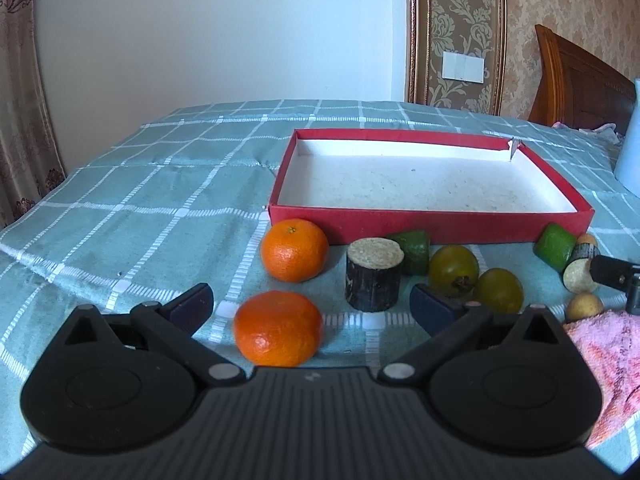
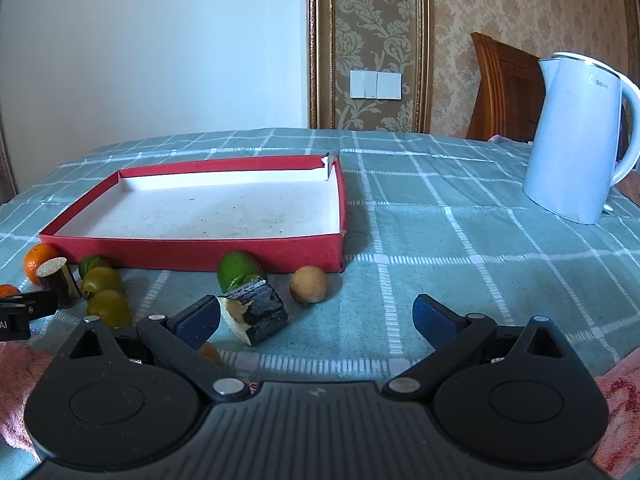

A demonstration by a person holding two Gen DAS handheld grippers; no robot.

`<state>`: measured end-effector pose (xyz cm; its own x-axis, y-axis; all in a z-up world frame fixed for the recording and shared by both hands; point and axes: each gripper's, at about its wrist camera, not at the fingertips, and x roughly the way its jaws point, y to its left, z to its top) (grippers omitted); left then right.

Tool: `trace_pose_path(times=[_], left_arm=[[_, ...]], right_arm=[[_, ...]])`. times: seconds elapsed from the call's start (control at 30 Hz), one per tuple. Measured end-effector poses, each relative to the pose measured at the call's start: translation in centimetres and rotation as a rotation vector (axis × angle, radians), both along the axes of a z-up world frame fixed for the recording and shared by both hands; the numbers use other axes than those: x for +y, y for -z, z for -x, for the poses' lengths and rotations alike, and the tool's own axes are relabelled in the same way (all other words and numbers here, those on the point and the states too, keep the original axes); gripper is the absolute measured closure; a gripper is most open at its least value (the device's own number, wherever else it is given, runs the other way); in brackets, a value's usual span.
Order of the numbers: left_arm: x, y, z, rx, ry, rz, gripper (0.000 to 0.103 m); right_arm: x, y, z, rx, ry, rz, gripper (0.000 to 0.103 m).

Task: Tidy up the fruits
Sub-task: 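Close the right gripper on the dark wooden log piece and lift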

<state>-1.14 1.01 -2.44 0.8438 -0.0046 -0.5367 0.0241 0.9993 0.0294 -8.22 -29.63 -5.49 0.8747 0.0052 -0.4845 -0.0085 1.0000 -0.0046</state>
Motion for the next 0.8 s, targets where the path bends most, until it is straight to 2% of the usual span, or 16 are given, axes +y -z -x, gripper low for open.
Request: trace_pose_path(times=[0.2, 0.27, 0.33, 0.43, 0.5, 0.57, 0.73, 0.8], left_arm=[[0.7, 0.1, 0.2, 0.009, -0.011, 0.026, 0.000], [0.7, 0.2, 0.1, 0.016, -0.011, 0.024, 0.000], [0.8, 0.3, 0.1, 0.019, -0.008, 0.023, 0.000], [1.2, 0.3, 0.4, 0.012, -0.001, 0.026, 0.000], [1.6, 0.3, 0.6, 0.009, 0.004, 0.028, 0.000], [2.2, 0.3, 1.0, 0.007, 0.005, 0.030, 0.000], [3.4, 0.4, 1.0, 0.016, -0.026, 0.041, 0.000], [3.6, 0.5, 0.7, 0.028, -0.027, 0.040, 0.000]], right_arm=[[1.1, 0.2, -0.4, 0.001, -0.047, 0.004, 0.001], [1.5, 0.4, -0.9, 0.013, -0.058, 0.018, 0.014], [1.6, 0.6, -1.3, 0.030, -0.077, 0.017, 0.022], [1.7, 0.8, -1.7, 0.044, -0.088, 0.038, 0.023], [1.8, 0.9, -1.9, 0.041, -0.091, 0.055, 0.028], [1.8, 1.0, -2.2, 0.056, -0.129, 0.033, 0.051], [1.8, 1.1, -2.0, 0.058, -0.148, -0.010, 0.060], [1.6, 1.0, -2.0, 0.060, -0.148, -0.023, 0.060]])
